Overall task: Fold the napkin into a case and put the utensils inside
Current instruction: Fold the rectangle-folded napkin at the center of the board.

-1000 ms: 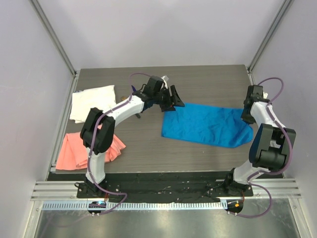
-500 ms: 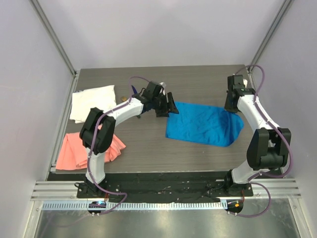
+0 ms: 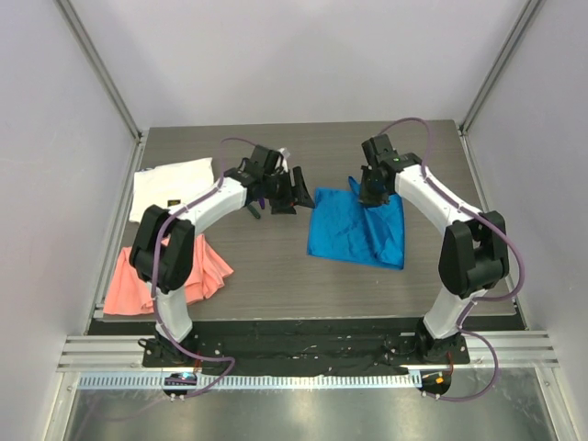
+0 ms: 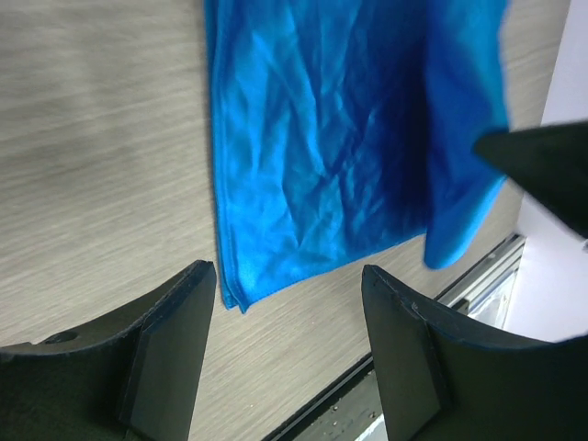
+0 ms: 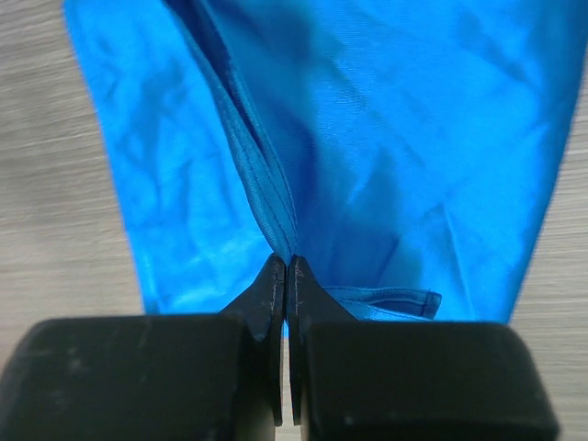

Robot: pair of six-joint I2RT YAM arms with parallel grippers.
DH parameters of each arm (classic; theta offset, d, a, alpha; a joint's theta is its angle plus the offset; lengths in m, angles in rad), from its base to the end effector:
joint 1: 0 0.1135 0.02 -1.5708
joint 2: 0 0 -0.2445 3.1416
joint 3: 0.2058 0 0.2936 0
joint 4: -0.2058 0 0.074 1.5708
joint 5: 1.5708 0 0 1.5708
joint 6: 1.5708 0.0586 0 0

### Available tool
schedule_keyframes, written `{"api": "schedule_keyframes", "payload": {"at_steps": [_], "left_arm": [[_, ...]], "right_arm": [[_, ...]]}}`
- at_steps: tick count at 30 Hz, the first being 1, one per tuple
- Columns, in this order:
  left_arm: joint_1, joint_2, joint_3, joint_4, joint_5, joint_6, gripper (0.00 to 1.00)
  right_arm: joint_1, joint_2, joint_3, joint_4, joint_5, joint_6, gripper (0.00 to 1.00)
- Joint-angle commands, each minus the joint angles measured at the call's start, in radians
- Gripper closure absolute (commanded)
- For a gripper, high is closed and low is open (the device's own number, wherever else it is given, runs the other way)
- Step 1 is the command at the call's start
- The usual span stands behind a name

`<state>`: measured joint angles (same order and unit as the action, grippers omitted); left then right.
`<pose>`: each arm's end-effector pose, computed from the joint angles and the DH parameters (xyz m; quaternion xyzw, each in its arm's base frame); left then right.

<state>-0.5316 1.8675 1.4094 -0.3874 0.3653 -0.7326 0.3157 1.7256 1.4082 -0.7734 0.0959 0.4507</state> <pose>0.3869 -0.2518 0.1777 -0.0281 0.9212 -0.3431 0.1811 0.3920 0.1221 0.2050 0.0768 0.9672 0.0456 0.2376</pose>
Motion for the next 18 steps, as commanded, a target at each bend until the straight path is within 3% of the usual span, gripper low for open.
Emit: {"api": "schedule_keyframes", "payload": {"at_steps": [1, 18], "left_arm": [[0.024, -0.054, -0.007, -0.004, 0.044, 0.002, 0.31], [0.03, 0.009, -0.015, 0.021, 0.061, -0.024, 0.32]], "right_arm": [[0.042, 0.006, -0.001, 0.08, -0.048, 0.092, 0.99], [0.068, 0.069, -0.051, 0.232, -0.205, 0.241, 0.99]]}}
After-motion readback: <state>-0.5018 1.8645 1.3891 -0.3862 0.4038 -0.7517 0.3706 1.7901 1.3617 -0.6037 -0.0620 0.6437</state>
